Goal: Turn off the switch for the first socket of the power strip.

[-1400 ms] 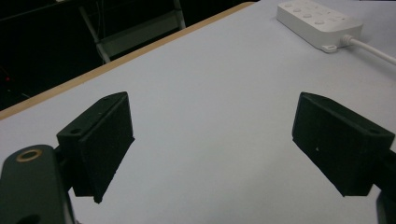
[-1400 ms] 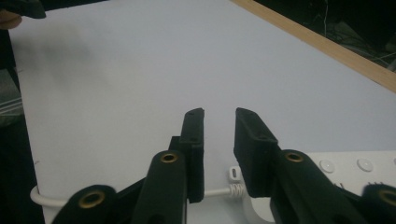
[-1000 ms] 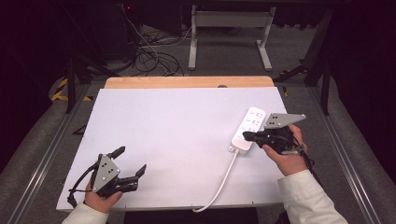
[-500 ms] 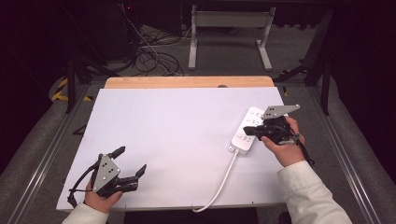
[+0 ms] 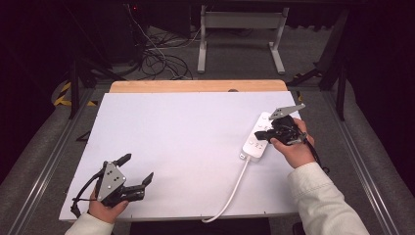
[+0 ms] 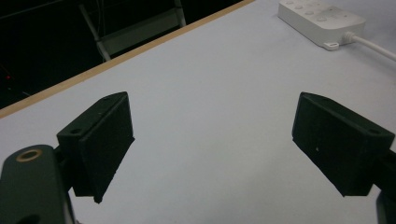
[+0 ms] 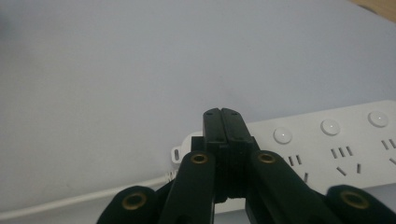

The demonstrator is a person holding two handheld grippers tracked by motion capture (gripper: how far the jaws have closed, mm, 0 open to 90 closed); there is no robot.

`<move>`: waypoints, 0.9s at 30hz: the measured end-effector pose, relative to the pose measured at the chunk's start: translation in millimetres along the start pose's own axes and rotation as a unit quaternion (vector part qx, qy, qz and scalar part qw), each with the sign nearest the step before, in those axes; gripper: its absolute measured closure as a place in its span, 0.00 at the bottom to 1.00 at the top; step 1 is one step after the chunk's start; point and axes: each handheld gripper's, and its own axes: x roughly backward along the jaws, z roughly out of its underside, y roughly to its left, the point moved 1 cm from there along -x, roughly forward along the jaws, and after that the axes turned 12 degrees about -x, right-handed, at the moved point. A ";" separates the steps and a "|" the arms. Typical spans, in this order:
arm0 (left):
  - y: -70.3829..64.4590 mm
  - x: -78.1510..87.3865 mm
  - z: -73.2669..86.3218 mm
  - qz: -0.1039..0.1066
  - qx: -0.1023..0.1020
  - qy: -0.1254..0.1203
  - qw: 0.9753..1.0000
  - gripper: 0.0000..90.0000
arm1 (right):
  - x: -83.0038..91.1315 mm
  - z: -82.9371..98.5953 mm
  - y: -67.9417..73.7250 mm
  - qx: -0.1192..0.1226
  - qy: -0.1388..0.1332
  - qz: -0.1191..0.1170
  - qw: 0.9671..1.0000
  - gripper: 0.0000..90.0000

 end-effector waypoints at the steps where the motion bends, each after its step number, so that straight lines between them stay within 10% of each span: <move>1: 0.0 0.0 0.0 0.000 0.000 0.000 1.000 0.15 | -2.0 -0.7 -0.5 -0.001 0.005 0.001 1.000 1.00; 27: 0.8 -0.2 0.7 -0.001 0.002 0.002 1.000 0.15 | -43.8 -9.8 -8.3 0.005 0.093 0.027 0.995 1.00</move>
